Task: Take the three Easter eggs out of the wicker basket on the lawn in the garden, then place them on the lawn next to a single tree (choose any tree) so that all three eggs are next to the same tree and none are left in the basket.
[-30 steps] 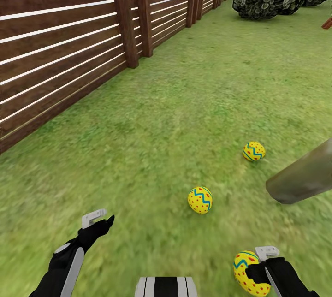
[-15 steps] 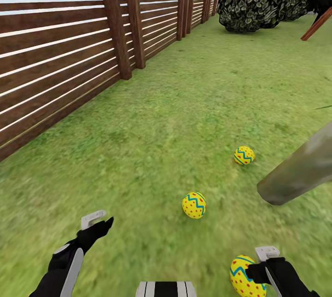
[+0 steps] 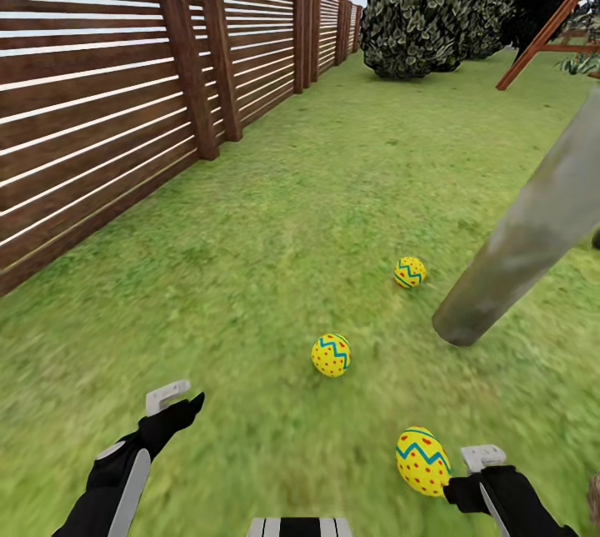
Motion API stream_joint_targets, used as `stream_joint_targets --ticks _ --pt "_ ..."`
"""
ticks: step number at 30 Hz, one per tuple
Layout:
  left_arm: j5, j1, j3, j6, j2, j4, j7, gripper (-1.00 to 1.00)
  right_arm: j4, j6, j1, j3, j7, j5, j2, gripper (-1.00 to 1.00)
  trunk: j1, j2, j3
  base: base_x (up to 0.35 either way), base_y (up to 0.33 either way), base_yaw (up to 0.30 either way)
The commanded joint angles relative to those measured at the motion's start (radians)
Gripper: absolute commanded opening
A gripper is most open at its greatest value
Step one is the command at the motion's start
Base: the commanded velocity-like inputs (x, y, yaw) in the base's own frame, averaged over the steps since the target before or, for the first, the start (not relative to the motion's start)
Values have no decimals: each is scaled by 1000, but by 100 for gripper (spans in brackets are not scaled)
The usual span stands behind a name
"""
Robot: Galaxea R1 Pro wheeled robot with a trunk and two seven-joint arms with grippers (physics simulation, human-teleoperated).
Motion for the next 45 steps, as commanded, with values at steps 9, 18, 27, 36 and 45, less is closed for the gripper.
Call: stream_joint_targets --ticks 9,18,27,36,45 --pt "5 0 3 7 -1 -1 -5 100 -1 4 0 -3 14 9 0 100 -5 2 25 -344 0 -221" --pt "5 0 4 7 -1 -1 -5 100 -1 4 0 -2 12 12 0 100 -9 4 52 -313 0 -162" --pt "3 0 4 7 -1 -1 -5 100 -1 4 0 0 10 13 0 100 -13 6 80 -63 0 -126" --pt "3 0 3 5 -1 -1 -5 100 -1 4 0 0 9 13 0 100 -17 8 109 -1 0 -128" --pt "3 0 3 3 -1 0 -4 100 -1 4 0 0 9 13 0 100 -21 10 138 -171 0 -119"
